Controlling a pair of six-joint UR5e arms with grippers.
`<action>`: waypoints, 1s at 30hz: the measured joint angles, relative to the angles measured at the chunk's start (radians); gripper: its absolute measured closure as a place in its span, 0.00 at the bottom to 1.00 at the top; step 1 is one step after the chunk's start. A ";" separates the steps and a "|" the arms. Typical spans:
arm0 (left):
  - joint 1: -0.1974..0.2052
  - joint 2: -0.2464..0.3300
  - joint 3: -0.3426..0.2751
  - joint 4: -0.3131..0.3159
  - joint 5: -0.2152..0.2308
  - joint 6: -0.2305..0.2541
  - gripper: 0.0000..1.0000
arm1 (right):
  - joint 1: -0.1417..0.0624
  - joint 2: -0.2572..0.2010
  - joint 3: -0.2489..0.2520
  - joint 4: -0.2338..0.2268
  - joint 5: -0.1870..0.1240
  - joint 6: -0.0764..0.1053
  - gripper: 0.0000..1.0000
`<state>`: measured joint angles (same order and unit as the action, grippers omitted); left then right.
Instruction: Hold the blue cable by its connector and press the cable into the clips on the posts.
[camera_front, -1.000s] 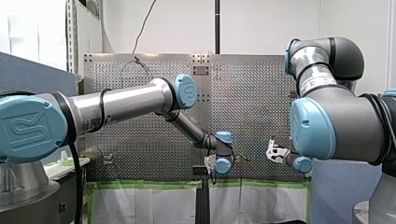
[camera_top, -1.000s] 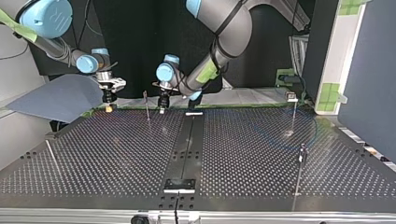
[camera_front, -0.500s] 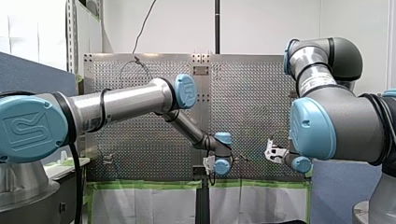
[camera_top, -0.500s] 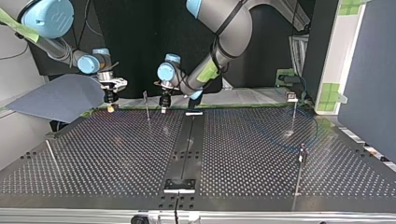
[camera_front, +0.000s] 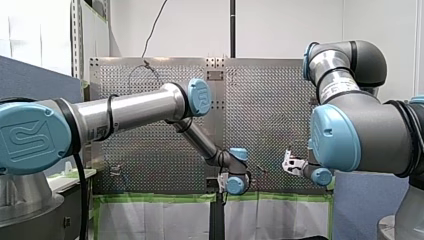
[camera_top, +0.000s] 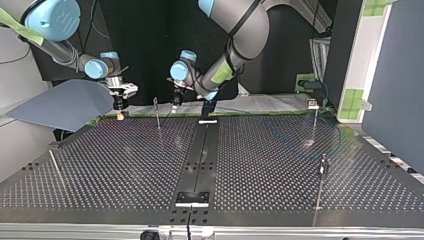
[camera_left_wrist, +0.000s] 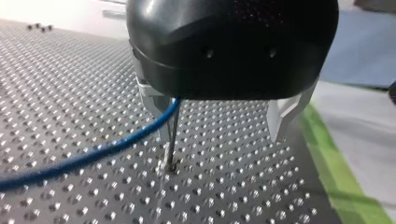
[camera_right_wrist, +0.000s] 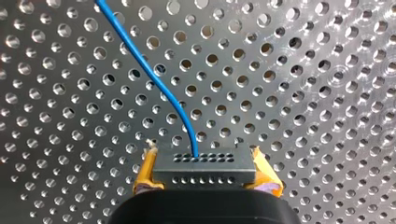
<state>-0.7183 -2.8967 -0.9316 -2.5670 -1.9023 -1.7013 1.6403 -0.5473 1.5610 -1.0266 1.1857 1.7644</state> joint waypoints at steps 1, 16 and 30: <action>-0.002 0.004 -0.001 -0.007 0.003 0.006 0.02 | 0.001 0.000 0.000 0.000 0.000 0.000 1.00; -0.074 0.044 -0.045 -0.045 0.011 0.052 0.02 | 0.009 0.001 0.000 0.003 0.000 0.002 1.00; -0.123 0.044 -0.012 -0.047 -0.021 0.087 0.02 | 0.013 0.002 0.000 0.008 0.000 0.004 1.00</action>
<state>-0.8410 -2.8526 -0.9439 -2.6142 -1.9236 -1.6140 1.6529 -0.5451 1.5610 -1.0183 1.1859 1.7685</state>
